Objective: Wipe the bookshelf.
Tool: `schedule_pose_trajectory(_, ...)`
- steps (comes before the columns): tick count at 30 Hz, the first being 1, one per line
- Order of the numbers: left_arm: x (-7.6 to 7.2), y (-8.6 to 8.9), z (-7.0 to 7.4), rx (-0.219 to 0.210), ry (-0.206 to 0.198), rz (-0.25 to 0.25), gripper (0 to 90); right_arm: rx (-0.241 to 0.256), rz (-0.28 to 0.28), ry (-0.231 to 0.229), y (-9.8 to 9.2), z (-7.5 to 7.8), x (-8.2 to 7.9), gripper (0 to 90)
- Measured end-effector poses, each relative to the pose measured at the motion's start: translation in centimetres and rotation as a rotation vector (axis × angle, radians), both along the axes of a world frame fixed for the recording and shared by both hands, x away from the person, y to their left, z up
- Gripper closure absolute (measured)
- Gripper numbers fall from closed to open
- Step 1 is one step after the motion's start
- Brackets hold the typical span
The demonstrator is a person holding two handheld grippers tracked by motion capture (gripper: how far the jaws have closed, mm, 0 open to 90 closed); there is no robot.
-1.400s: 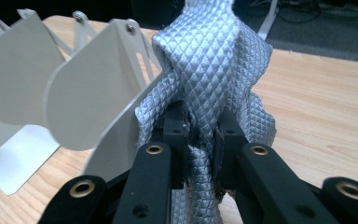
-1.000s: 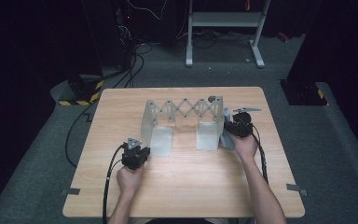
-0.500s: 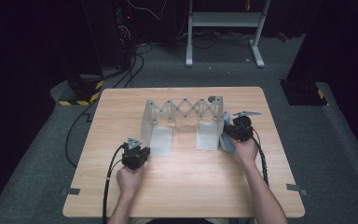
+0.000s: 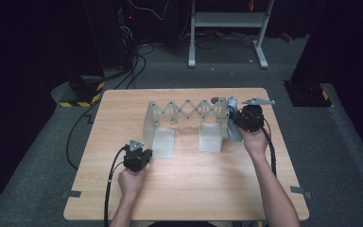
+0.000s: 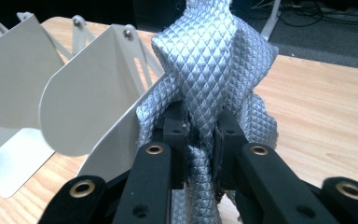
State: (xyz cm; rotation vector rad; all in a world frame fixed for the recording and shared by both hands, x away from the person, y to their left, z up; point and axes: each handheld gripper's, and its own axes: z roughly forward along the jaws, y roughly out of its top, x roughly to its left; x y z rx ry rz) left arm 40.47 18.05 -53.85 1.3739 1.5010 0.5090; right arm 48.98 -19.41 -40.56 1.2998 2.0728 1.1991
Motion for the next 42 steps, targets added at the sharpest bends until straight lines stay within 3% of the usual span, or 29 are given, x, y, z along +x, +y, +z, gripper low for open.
schedule_pose_trajectory(6,0.0,0.0,0.0,0.0,-0.002,0.001,83.7,-0.011,-0.018,-0.005,0.2,1.0,1.8,79.8)
schedule_pose_trajectory(12,0.0,-0.1,0.0,0.0,-0.004,0.004,83.5,-0.008,-0.035,0.016,0.2,0.6,3.7,79.7)
schedule_pose_trajectory(21,0.0,-0.1,0.0,0.0,-0.004,0.004,83.4,-0.039,-0.05,0.115,0.6,-2.6,5.4,79.8)
schedule_pose_trajectory(34,0.0,-0.1,0.0,0.012,-0.001,-0.002,83.2,-0.042,-0.05,0.254,0.5,-9.0,5.4,79.8)
schedule_pose_trajectory(42,0.0,-0.1,0.0,0.013,-0.003,-0.001,83.2,-0.025,-0.041,0.279,0.1,-10.4,4.6,79.5)
